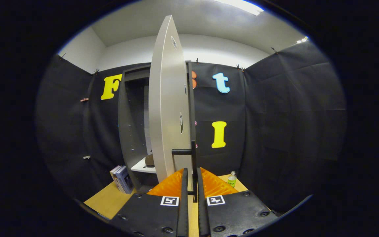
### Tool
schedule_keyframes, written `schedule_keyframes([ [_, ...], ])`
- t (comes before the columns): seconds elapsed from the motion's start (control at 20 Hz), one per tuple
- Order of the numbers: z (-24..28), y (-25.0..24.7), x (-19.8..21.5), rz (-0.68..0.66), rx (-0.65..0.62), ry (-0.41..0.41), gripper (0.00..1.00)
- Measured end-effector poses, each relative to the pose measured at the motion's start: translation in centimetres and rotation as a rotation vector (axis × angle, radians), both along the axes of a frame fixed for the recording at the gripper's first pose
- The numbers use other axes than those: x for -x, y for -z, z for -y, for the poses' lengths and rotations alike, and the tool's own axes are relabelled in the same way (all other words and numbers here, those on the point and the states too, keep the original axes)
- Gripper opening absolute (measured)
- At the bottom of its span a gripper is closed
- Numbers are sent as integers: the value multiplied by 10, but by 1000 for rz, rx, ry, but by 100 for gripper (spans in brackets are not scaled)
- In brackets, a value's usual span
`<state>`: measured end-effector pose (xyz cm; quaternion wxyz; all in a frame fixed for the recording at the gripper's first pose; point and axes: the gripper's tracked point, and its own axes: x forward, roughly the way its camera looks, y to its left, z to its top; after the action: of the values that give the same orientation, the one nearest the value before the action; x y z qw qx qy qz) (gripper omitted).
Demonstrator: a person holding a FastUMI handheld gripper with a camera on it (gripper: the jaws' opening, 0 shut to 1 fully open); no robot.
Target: Open the shoe cabinet door, grab the shoes and put them into the shoe cabinet, then close the shoe cabinet door.
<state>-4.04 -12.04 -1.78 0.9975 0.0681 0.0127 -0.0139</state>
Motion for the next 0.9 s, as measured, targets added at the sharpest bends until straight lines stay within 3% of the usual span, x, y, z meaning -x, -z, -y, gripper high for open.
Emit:
schedule_keyframes([
  [0.1,20,1,8,8,-11,35,13],
  [0.25,7,-3,13,11,-66,-20,12],
  [0.55,13,-1,27,-11,-13,40,13],
  [0.7,-5,0,44,-34,-15,9,38],
  [0.85,-30,0,56,-44,6,-44,53],
  [0.9,-44,3,59,-54,17,-78,62],
])
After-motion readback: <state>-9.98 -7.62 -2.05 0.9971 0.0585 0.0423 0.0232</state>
